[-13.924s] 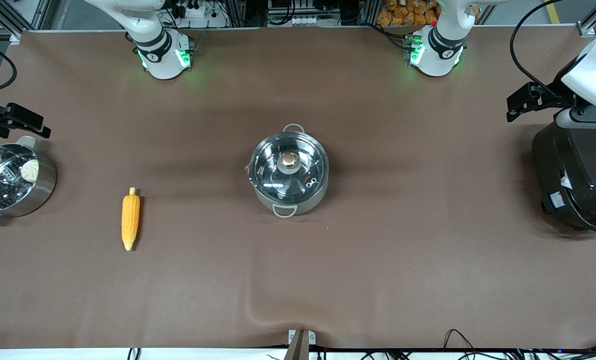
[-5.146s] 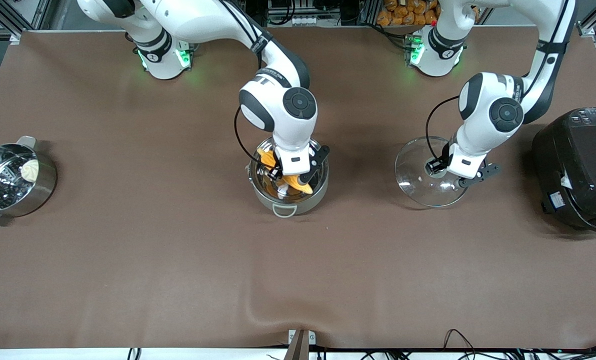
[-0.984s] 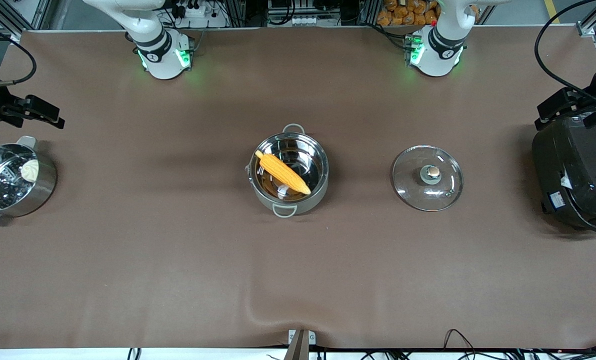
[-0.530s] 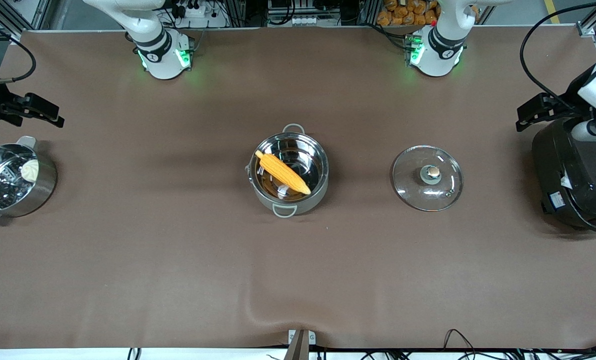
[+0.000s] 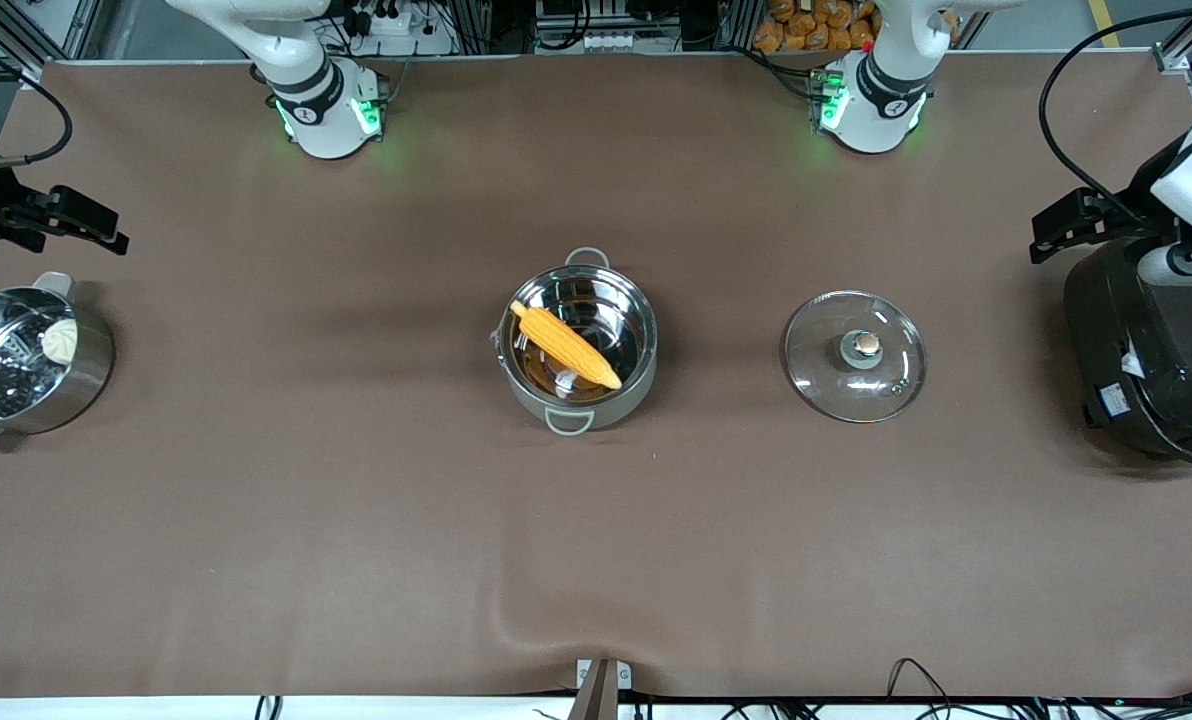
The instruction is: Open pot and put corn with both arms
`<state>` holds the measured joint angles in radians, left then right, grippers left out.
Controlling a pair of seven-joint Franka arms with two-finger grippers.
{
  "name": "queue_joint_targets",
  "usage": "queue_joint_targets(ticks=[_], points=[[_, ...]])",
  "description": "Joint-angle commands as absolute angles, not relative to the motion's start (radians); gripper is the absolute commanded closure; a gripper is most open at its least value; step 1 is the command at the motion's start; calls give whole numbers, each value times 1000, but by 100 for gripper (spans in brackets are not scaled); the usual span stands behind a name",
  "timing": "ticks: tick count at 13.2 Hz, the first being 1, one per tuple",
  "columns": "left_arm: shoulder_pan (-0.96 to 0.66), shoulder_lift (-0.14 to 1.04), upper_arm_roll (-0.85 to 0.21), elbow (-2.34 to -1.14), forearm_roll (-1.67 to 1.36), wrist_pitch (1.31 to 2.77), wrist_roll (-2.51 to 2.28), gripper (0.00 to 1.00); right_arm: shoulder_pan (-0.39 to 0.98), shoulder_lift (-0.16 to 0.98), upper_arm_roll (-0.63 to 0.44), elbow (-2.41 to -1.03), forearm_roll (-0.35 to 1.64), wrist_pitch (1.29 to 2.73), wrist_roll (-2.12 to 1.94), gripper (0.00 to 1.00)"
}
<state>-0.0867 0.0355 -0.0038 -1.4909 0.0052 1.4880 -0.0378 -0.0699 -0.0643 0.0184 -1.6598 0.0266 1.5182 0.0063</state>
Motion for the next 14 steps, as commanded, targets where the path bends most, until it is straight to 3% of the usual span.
queue_joint_targets(ticks=[1,14], points=[[-87,40,-5,-1470,11,1471,-11,0,-74,-84,26,-1672,29,1513,17,0],[-74,38,-5,-1470,9,1471,-5,0,-74,-83,26,-1674,34,1502,17,0]])
